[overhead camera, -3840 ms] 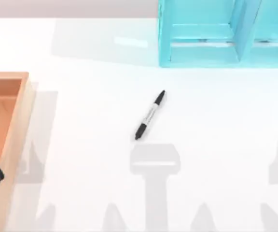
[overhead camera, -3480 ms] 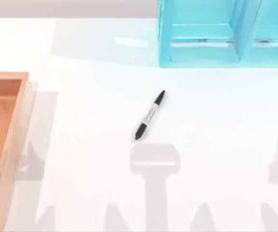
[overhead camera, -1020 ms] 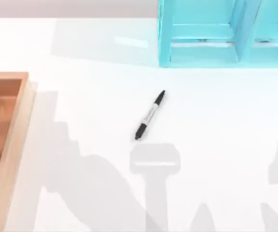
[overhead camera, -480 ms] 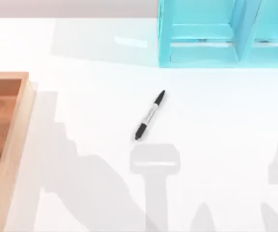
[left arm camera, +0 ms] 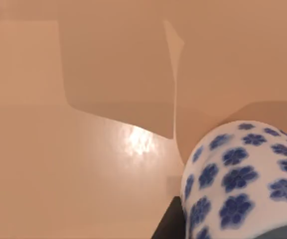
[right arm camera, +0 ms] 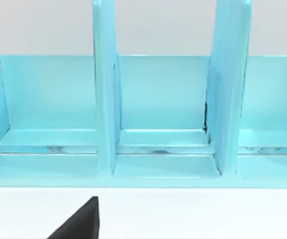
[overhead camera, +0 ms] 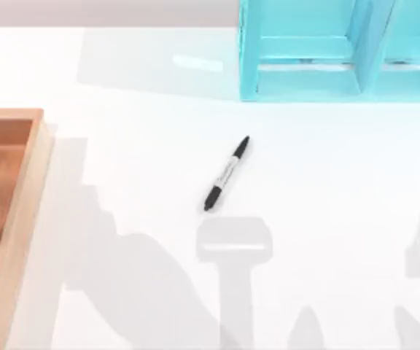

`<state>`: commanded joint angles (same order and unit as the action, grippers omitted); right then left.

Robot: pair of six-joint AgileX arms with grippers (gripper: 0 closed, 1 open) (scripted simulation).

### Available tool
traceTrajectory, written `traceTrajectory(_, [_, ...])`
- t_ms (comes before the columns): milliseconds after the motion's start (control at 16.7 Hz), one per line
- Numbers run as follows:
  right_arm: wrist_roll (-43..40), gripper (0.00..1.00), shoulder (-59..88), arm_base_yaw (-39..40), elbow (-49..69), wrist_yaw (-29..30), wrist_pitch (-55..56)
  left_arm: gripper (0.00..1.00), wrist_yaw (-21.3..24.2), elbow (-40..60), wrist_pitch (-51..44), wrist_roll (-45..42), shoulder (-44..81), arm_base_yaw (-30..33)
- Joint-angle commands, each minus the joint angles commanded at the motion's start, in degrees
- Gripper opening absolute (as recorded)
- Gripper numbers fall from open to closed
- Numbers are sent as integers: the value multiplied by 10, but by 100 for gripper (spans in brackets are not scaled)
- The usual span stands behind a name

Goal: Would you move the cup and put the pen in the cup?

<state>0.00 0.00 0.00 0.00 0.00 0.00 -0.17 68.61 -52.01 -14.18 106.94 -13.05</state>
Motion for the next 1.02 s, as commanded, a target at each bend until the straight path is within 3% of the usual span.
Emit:
traceTrajectory(120, [0, 100, 0, 0, 0, 0, 0, 0, 0, 0, 0, 0, 0, 0])
traceTrajectory(720, [0, 100, 0, 0, 0, 0, 0, 0, 0, 7, -4, 5, 1, 1])
traceTrajectory(1020, [0, 100, 0, 0, 0, 0, 0, 0, -5, 91, -31, 76, -12, 19])
